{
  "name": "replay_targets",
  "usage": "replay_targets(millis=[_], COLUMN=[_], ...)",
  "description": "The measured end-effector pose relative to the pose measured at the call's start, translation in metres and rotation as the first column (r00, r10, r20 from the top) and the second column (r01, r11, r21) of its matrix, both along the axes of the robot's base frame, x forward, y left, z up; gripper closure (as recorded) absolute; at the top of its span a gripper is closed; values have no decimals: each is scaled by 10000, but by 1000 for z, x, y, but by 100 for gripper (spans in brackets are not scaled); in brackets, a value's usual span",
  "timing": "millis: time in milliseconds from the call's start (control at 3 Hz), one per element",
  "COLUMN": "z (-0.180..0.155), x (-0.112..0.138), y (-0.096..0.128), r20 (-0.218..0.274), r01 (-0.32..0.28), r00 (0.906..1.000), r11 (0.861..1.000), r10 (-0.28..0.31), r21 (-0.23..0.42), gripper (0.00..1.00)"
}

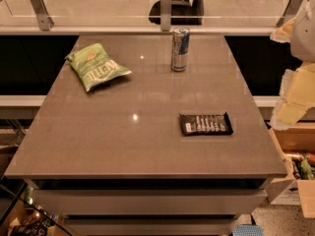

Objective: Pick rxbar chocolate

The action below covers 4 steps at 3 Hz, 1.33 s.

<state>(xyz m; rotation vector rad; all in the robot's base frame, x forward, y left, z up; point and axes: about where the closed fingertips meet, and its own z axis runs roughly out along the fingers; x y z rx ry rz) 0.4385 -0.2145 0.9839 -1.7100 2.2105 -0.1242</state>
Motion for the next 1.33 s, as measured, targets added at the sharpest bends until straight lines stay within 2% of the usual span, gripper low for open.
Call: replay_targets(millis=[667, 1000, 1333], z=[3, 0, -6], x=[1, 3, 6], y=[0, -1, -4], r20=[140, 268, 521], r01=[-86, -279, -568], r00=[9999, 9993, 9975], r11=[9997, 9963, 9834], r10=[83, 258, 484], r21=[217, 816, 1724], gripper=[0, 0, 0])
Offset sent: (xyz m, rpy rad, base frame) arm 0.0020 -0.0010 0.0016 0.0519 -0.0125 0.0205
